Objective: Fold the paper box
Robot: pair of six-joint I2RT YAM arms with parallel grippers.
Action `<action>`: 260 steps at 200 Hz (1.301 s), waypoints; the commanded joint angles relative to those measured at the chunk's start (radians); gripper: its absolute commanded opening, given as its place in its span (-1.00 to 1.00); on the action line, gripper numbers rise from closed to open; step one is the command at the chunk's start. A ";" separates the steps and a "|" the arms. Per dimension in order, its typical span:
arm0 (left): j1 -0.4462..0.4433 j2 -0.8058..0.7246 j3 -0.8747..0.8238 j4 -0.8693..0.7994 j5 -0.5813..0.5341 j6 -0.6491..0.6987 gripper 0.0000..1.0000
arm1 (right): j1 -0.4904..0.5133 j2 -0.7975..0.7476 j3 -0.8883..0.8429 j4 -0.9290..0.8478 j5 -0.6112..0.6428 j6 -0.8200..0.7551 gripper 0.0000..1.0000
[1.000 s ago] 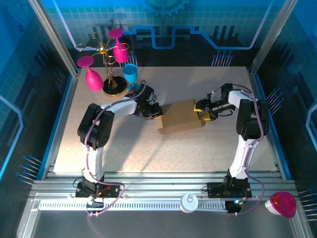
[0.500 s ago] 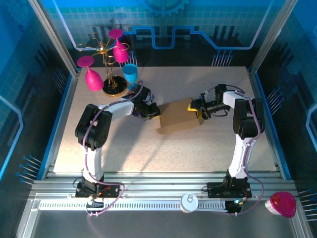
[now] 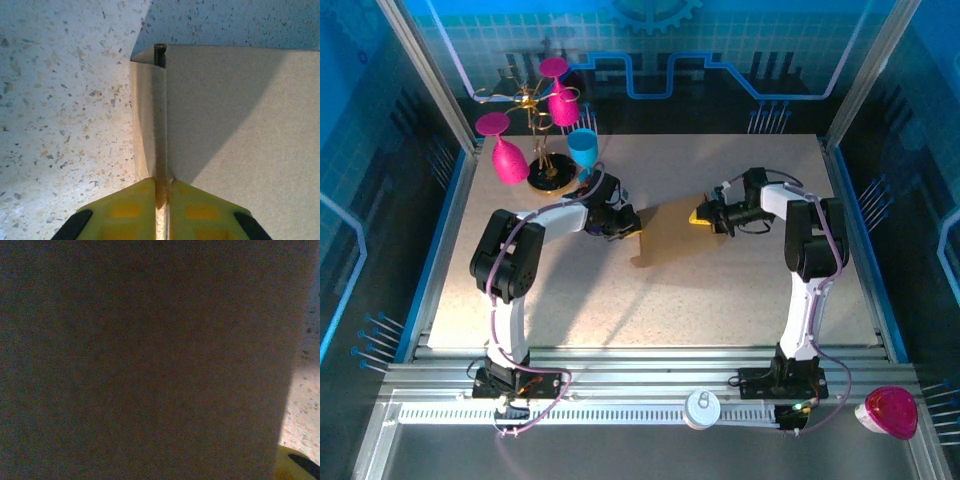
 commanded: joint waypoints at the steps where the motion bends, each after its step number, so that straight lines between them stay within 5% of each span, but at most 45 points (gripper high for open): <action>1: -0.001 0.036 -0.029 -0.065 -0.041 -0.018 -0.76 | 0.044 -0.019 0.009 0.020 0.016 0.066 -0.10; 100: 0.000 0.048 -0.014 -0.046 -0.015 -0.033 -0.78 | 0.088 0.011 0.100 -0.073 0.078 0.046 0.15; 228: 0.001 -0.036 -0.008 0.066 0.032 -0.123 -0.75 | 0.089 0.019 0.124 -0.126 0.133 0.096 -0.29; 260: 0.022 -0.141 -0.036 0.078 -0.034 -0.189 -0.25 | 0.048 -0.001 0.115 -0.118 0.074 0.141 -0.36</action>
